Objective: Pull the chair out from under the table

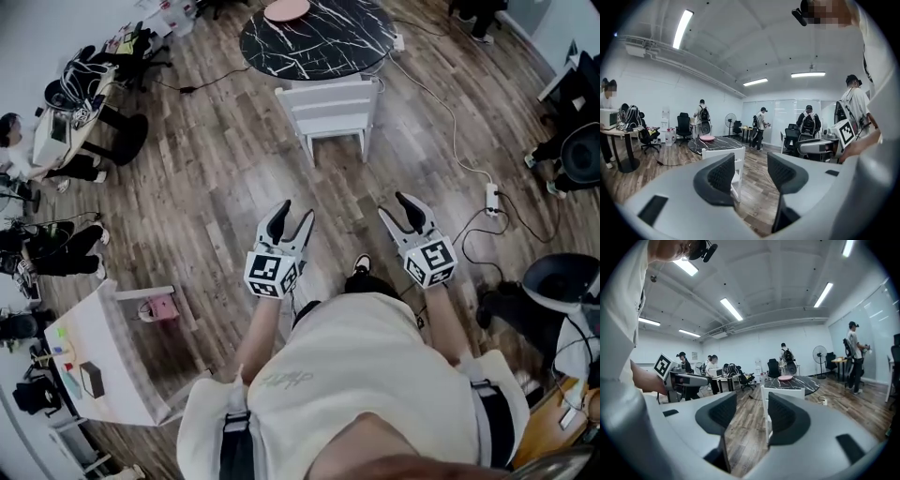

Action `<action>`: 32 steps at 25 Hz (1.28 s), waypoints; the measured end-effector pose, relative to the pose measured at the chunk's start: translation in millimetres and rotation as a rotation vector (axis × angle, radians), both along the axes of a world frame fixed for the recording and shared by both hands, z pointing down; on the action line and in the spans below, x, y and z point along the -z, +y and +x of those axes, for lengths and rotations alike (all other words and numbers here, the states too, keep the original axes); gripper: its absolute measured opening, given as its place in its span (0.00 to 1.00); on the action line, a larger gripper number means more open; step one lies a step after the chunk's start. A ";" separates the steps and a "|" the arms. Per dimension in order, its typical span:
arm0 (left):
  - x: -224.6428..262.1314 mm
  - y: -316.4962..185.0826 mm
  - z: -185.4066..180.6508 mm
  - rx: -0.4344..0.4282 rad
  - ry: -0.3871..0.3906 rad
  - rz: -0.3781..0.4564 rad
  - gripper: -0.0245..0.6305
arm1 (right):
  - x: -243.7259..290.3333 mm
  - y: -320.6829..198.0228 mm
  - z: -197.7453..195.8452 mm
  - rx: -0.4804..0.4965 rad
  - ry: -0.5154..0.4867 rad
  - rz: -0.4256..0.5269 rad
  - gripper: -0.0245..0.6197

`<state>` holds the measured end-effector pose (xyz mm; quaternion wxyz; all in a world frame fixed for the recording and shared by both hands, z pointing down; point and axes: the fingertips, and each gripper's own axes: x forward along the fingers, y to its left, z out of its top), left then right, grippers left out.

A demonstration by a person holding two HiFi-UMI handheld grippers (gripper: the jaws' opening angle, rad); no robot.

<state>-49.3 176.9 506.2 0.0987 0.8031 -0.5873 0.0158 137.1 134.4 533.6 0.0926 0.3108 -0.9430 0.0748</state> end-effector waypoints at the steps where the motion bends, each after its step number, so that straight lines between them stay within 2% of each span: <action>1: 1.2 -9.7 1.2 0.014 0.007 0.004 0.40 | -2.8 -9.2 1.4 0.012 0.002 -0.003 0.36; 5: -4.5 -31.4 6.8 0.051 0.038 -0.014 0.40 | -17.0 -34.7 5.0 0.044 0.020 -0.024 0.36; 10: -19.7 -41.0 3.0 0.071 0.013 -0.075 0.40 | -24.1 -49.3 8.7 0.053 0.007 -0.058 0.36; 14: -32.5 -53.2 2.7 0.047 0.013 -0.107 0.40 | -40.4 -52.5 3.3 0.060 0.024 -0.101 0.36; 20: -48.6 -90.3 3.5 -0.003 0.055 -0.125 0.40 | -55.6 -70.5 -5.0 0.049 0.040 -0.161 0.36; 22: -49.2 -108.0 3.9 -0.027 0.060 -0.127 0.40 | -56.7 -88.4 -0.2 0.021 0.021 -0.188 0.36; 26: -40.7 -155.5 -8.3 -0.067 0.030 -0.096 0.40 | -40.2 -141.4 -6.1 -0.024 -0.018 -0.181 0.35; 29: -37.3 -183.4 -26.2 -0.067 0.039 -0.082 0.40 | -30.6 -176.1 -23.3 -0.039 -0.057 -0.194 0.34; 32: -30.9 -209.0 -49.9 -0.063 0.052 -0.070 0.40 | -11.1 -210.2 -48.1 -0.065 -0.056 -0.168 0.34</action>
